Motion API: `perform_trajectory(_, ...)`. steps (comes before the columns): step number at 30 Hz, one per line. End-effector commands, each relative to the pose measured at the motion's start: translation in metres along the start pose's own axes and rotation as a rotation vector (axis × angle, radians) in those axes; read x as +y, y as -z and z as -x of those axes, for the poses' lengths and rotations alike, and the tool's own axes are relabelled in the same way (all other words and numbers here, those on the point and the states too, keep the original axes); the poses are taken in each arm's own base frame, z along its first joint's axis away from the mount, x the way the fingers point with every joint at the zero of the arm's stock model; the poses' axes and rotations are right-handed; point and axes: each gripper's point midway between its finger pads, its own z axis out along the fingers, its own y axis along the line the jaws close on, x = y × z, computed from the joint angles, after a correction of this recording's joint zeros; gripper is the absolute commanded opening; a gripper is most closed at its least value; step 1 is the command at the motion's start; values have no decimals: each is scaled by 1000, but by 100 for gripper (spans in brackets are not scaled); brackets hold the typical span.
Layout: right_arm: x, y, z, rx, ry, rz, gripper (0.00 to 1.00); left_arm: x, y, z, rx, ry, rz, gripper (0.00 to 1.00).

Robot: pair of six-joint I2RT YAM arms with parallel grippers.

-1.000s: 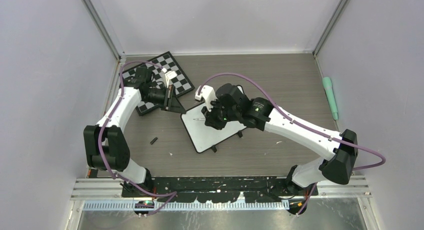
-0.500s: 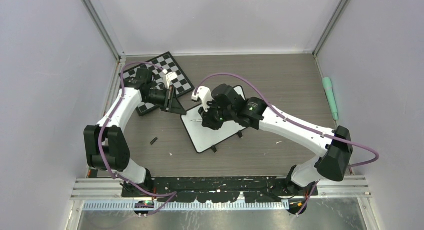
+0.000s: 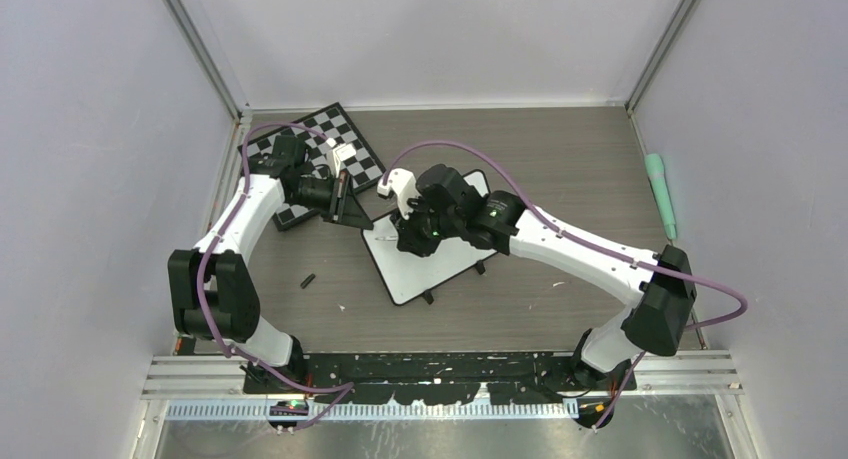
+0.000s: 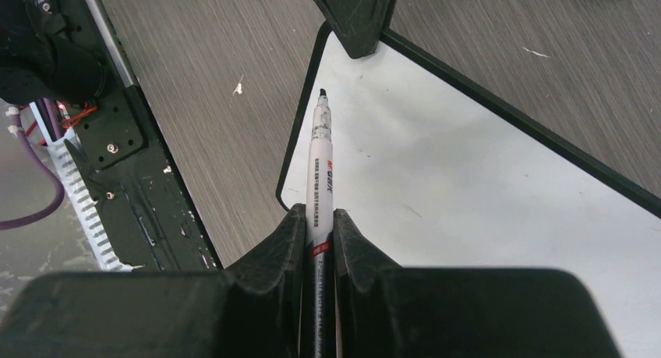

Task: Write a sentence on the whiteboard

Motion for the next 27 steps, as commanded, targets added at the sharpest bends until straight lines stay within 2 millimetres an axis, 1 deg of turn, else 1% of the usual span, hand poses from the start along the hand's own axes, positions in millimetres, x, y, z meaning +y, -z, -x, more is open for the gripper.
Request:
perform_trajectory(1,2,6,36,-99,7,-1,0,-7,2,2,-10,-35,-7,14)
perform_trajectory(8,0,-1,33,-80,6,-8,0,-8,2,2,-9,-36,-7,9)
perform_trajectory(20,-1,-7,37,-89,3,-16,0,-7,2,1,-7,-40,-5,0)
perform_trajectory(27,-2,-13,37,-82,1,-18,0,-7,2,1,-6,-43,-3,0)
